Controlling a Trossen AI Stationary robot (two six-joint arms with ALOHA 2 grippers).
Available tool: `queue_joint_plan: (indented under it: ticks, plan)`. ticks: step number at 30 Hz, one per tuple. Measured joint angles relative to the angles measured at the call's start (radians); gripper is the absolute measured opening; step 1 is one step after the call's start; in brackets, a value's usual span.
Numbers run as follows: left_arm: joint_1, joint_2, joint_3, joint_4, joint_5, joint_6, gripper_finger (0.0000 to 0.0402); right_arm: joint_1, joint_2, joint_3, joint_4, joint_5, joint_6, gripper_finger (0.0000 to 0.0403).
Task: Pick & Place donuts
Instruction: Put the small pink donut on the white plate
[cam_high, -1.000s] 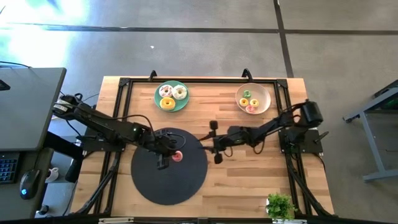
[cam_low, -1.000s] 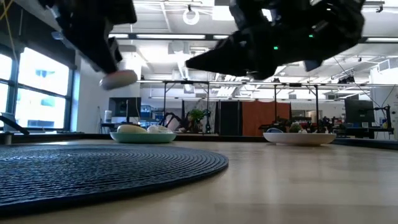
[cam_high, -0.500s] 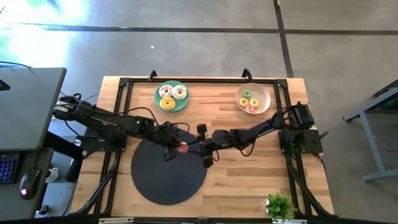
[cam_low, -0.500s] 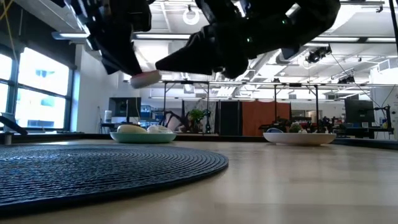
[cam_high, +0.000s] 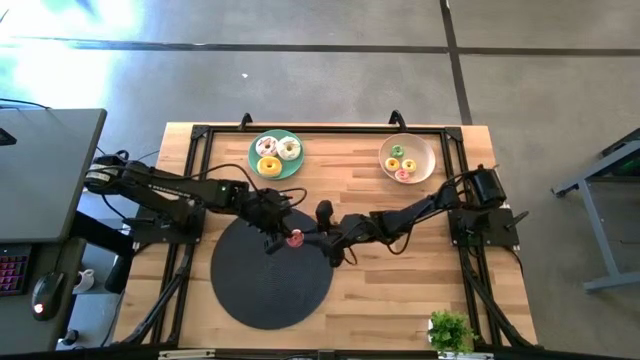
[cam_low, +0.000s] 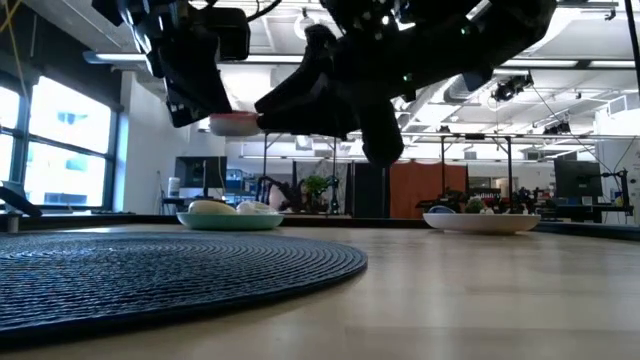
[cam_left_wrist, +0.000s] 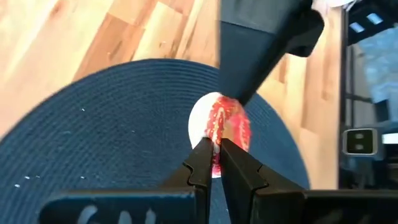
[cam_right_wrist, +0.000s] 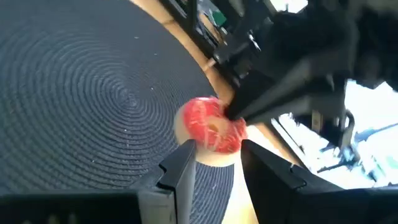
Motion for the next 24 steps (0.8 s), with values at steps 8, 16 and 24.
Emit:
queue_joint_plan:
  ticks: [8, 16, 24]
  plan:
    - [0.055, 0.000, 0.000, 0.007, 0.111, -0.026, 0.0023, 0.031, -0.002, 0.000, -0.025, -0.016, -0.224, 0.0126]
    - [0.059, -0.001, 0.000, 0.050, 0.154, -0.056, 0.0023, 0.043, -0.002, 0.000, 0.017, 0.053, -0.342, 0.0126]
    - [0.059, -0.001, 0.000, 0.078, 0.164, -0.083, 0.0023, 0.043, -0.002, 0.000, 0.097, 0.048, -0.374, 0.0126]
